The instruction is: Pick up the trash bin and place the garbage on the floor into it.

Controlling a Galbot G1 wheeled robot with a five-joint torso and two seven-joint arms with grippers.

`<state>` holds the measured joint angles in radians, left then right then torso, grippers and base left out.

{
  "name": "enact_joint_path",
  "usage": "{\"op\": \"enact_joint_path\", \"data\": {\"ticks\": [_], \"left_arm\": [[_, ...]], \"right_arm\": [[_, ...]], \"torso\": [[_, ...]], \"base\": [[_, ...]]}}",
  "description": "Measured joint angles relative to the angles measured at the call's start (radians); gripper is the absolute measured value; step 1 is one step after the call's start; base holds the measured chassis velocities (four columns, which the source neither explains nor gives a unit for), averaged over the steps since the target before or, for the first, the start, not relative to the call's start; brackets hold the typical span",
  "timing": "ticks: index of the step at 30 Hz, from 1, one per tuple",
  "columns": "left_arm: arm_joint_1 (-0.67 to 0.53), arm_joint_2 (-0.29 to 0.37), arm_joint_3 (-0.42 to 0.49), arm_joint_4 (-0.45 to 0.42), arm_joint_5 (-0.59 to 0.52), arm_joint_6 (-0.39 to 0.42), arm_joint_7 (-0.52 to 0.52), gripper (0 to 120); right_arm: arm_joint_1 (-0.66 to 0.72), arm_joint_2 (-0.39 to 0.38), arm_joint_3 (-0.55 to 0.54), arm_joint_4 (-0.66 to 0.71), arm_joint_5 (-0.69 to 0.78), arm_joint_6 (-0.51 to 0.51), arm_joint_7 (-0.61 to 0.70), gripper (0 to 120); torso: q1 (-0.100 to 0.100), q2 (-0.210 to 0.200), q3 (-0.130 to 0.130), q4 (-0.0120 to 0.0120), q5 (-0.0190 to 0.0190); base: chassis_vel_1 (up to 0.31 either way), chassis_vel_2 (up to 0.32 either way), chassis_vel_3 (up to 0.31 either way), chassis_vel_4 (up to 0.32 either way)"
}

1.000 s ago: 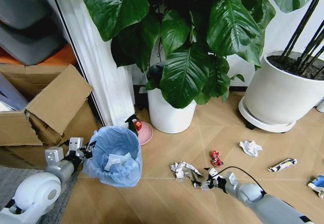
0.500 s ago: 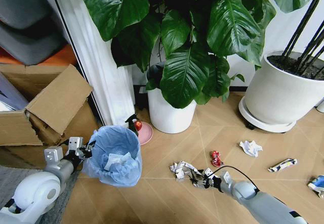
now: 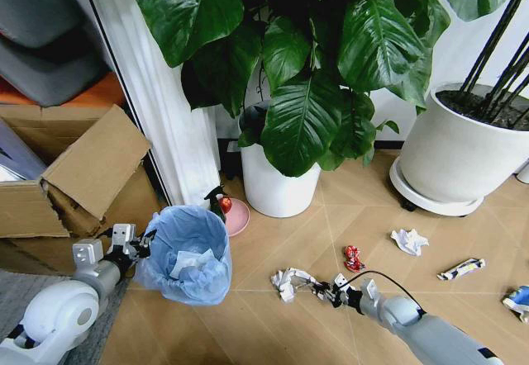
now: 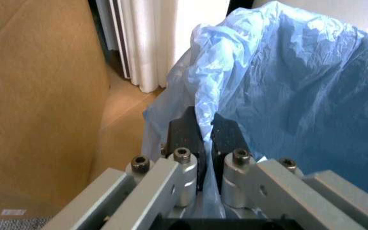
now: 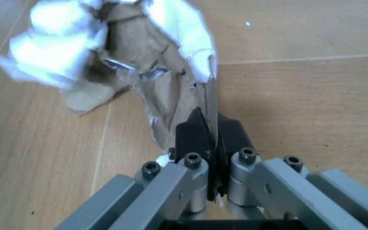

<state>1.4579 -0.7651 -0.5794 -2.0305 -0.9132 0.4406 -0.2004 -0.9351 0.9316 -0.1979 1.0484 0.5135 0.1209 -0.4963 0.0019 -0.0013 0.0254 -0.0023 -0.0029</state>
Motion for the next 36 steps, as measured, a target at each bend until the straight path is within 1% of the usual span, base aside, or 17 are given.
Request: {"op": "enact_joint_path", "data": {"ticks": [12,15,16,18,19,20,21,23,24,25,27,28,29,30,32,35,36], "left_arm": [[0.001,0.005,0.005,0.001,0.003,-0.001,0.005,0],[0.001,0.021,0.013,0.009,0.006,-0.005,0.012,0],[0.001,0.021,0.013,0.009,0.006,-0.005,0.012,0],[0.0,0.038,0.025,0.019,0.012,-0.012,0.021,0],[0.008,0.045,0.03,0.02,0.018,-0.017,0.027,0],[0.008,0.045,0.03,0.02,0.018,-0.017,0.027,0],[0.018,0.044,0.029,0.018,0.022,-0.019,0.03,0],[0.022,0.042,0.03,0.011,0.025,-0.02,0.031,0],[0.023,0.041,0.03,0.009,0.025,-0.02,0.031,0],[0.023,0.041,0.03,0.009,0.025,-0.02,0.031,0],[0.008,0.051,0.051,0.008,0.021,-0.02,0.026,0],[0.002,0.059,0.068,0.008,0.02,-0.021,0.024,0],[0.002,0.059,0.068,0.008,0.02,-0.021,0.024,0],[-0.004,0.065,0.083,0.01,0.02,-0.021,0.024,0],[-0.015,0.073,0.107,0.017,0.019,-0.024,0.028,0],[-0.026,0.074,0.122,0.023,0.02,-0.028,0.034,0],[-0.038,0.074,0.132,0.025,0.02,-0.032,0.04,0]], "right_arm": [[-0.052,-0.038,0.064,0.092,0.014,-0.005,-0.004,0],[-0.096,-0.079,0.15,0.195,0.033,-0.003,-0.013,0],[-0.096,-0.079,0.15,0.195,0.033,-0.003,-0.013,0],[-0.124,-0.117,0.205,0.269,0.059,0.007,-0.029,0],[-0.134,-0.156,0.234,0.327,0.082,0.015,-0.042,0],[-0.134,-0.156,0.234,0.327,0.082,0.015,-0.042,0],[-0.132,-0.191,0.248,0.373,0.11,0.02,-0.054,0],[-0.132,-0.261,0.266,0.455,0.16,0.026,-0.067,0],[-0.131,-0.282,0.271,0.486,0.173,0.028,-0.073,0],[-0.131,-0.282,0.271,0.486,0.173,0.028,-0.073,0],[-0.151,-0.333,0.323,0.575,0.207,0.033,-0.086,0],[-0.162,-0.35,0.348,0.606,0.221,0.035,-0.093,0],[-0.162,-0.35,0.348,0.606,0.221,0.035,-0.093,0],[-0.171,-0.367,0.373,0.635,0.237,0.039,-0.103,0],[-0.175,-0.405,0.41,0.705,0.295,0.05,-0.13,0],[-0.155,-0.423,0.407,0.743,0.328,0.054,-0.141,0],[-0.124,-0.432,0.391,0.766,0.347,0.055,-0.146,0]], "torso": [[0.0,0.0,0.0,0.0001,0.0],[0.0,0.0,0.0,-0.0001,-0.0001],[0.0,0.0,0.0,-0.0001,-0.0001],[0.0,0.0,0.0,0.0,0.0003],[0.0,0.0,0.0,-0.0005,-0.0003],[0.0,0.0,0.0,-0.0005,-0.0003],[0.0,0.0,0.0,0.0001,-0.0006],[0.0,0.0,0.0,0.0,0.0001],[0.0,0.0,0.0,0.0002,-0.0004],[0.0,0.0,0.0,0.0002,-0.0004],[0.0,0.0,0.0,0.0002,0.0002],[0.0,0.0,0.0,0.0001,0.0001],[0.0,0.0,0.0,0.0001,0.0001],[0.0,0.0,0.0,-0.0001,-0.0004],[0.0,0.0,0.0,-0.0004,-0.0002],[0.0,0.0,0.0,-0.0002,-0.0001],[0.0,0.0,0.0,0.0001,-0.0006]], "base": [[0.0,0.0,0.0,0.0],[0.0,0.0,0.0,0.0],[0.0,0.0,0.0,0.0],[0.0,0.0,0.0,0.0],[0.0,0.0,0.0,0.0],[0.0,0.0,0.0,0.0],[0.0,0.0,0.0,0.0],[0.0,0.0,0.0,0.0],[0.0,0.0,0.0,0.0],[0.0,0.0,0.0,0.0],[0.0,0.0,0.0,0.0],[0.0,0.0,0.0,0.0],[0.0,0.0,0.0,0.0],[0.0,0.0,0.0,0.0],[0.0,0.0,0.0,0.0],[0.0,0.0,0.0,0.0],[0.0,0.0,0.0,0.0]]}}
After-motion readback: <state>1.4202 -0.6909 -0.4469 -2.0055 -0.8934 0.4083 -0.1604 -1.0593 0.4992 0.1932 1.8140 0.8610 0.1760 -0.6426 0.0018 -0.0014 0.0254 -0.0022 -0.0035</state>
